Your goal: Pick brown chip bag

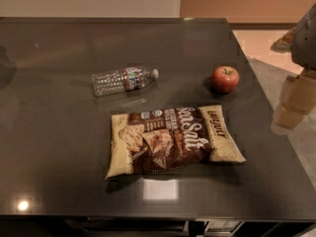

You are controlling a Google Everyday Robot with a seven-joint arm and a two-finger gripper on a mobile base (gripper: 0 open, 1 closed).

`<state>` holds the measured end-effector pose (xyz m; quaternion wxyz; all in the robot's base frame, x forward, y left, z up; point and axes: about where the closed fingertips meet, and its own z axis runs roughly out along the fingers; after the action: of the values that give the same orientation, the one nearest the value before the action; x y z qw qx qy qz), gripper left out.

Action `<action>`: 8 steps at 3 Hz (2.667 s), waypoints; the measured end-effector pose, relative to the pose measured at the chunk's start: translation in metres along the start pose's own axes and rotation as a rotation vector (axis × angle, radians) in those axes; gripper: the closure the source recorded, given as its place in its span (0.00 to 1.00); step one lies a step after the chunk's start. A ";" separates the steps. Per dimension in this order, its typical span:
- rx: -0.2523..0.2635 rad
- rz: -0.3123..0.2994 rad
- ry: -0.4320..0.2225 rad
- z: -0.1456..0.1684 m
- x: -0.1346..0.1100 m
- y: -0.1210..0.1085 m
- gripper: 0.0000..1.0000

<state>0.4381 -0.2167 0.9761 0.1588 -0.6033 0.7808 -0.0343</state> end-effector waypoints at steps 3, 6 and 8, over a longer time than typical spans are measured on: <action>-0.002 -0.001 -0.002 0.000 -0.003 -0.001 0.00; -0.145 0.048 -0.047 0.103 -0.099 0.027 0.00; -0.238 0.035 -0.034 0.144 -0.127 0.054 0.00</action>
Offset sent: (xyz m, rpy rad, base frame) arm 0.0042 0.0082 -0.0036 0.0047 0.0303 0.0075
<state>0.4577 -0.0614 0.8528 0.0998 -0.6049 0.7868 0.0716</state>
